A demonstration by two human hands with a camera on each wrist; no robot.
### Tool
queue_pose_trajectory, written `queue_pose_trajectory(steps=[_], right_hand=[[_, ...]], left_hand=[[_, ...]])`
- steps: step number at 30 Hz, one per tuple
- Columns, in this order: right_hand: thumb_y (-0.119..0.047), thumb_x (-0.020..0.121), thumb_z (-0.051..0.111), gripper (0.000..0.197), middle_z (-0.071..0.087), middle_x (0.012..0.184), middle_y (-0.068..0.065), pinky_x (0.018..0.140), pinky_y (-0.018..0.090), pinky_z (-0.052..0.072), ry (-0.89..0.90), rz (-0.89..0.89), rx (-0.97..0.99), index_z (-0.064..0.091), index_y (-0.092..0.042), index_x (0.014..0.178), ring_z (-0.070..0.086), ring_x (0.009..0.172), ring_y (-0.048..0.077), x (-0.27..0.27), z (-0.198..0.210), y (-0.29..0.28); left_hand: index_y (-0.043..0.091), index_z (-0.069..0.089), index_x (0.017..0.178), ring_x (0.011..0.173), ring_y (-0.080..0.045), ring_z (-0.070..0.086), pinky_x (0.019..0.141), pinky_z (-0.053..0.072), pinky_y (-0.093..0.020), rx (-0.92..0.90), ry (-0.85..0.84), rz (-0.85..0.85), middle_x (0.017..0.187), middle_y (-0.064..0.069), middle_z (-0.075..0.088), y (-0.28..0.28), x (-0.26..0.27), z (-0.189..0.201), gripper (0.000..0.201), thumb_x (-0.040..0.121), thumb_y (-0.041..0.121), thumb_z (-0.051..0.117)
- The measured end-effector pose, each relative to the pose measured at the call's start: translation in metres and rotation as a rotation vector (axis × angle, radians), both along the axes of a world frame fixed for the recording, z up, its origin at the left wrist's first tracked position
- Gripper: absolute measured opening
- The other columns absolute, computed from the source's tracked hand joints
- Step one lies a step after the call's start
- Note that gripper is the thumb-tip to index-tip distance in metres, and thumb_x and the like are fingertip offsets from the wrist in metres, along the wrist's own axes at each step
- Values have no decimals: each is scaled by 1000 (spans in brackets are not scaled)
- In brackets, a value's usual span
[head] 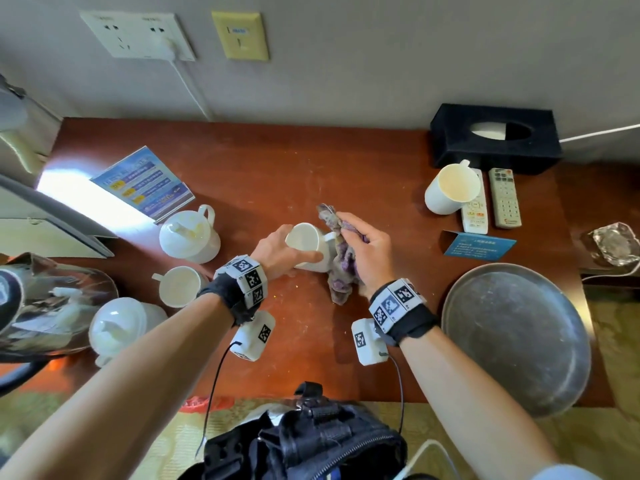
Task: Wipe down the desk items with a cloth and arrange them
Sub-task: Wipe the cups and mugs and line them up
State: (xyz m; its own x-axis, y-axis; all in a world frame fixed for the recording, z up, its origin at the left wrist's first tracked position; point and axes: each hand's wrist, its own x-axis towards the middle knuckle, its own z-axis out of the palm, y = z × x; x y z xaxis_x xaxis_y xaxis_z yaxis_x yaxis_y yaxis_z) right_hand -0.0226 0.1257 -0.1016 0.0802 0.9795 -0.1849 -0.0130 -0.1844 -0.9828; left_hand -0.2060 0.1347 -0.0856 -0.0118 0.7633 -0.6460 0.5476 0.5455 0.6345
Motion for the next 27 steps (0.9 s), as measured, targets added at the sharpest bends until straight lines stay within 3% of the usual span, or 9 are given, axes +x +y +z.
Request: queue_pose_trajectory(steps=[3,4,8,11,14,17,21,24,27], right_hand=[[0,92,59,34,68,126,-7,110,29,43,-105,126,77,74,-20,114,57,123,2,-5,1,-3],[0,92,59,33,67,126,-8,110,28,43,-137,151,83,74,-19,115,56,124,1,-5,-1,-3],[-3,94,59,32,65,125,-13,111,28,42,-148,162,56,71,-18,120,55,125,2,-5,-7,6],[-3,94,60,31,65,123,-13,109,19,40,-195,213,74,72,-15,120,55,123,-1,-10,-4,14],[-4,94,60,30,66,126,-8,106,13,39,-239,257,82,72,-15,119,53,119,-6,-15,-2,20],[-5,95,59,31,66,129,-4,107,14,39,-255,233,81,71,-16,121,54,120,-4,-18,-2,23],[-4,97,55,34,62,135,-3,105,10,37,-274,109,161,66,-12,128,52,123,-5,-22,-6,0],[-4,97,57,34,58,138,-2,109,15,37,-298,178,193,65,-14,129,51,129,2,-29,-18,-26],[-4,98,56,35,56,141,-1,112,18,37,-302,190,182,64,-17,129,50,131,5,-30,-29,-31]], left_hand=[[19,42,145,78,-22,73,60,60,-30,-60,7,-22,120,-5,59,-5,-4,1,86,75,49,82],[17,45,143,82,-23,73,60,60,-29,-85,-21,-1,124,-8,59,-7,-6,0,85,74,50,83],[18,53,139,107,-21,65,80,63,-37,-88,-96,73,130,-5,60,-14,-13,-7,82,71,54,82],[24,39,150,122,-21,55,89,59,-37,-31,-78,54,143,3,48,-17,-15,-10,100,66,56,83],[36,30,152,131,-23,49,101,52,-45,-8,-89,26,150,0,44,-22,-17,-12,116,51,58,83],[36,34,150,125,-24,54,95,56,-43,7,-74,44,143,-2,51,-24,-18,-14,113,51,58,83],[21,40,150,115,-22,61,68,61,-26,0,-107,201,137,-5,53,-20,-14,-18,92,74,47,84],[16,41,150,110,-22,65,71,62,-28,5,-122,194,137,-9,57,-22,-18,-22,95,74,56,81],[15,41,150,109,-22,66,75,62,-30,6,-136,187,134,-8,58,-23,-20,-23,93,75,55,80]])
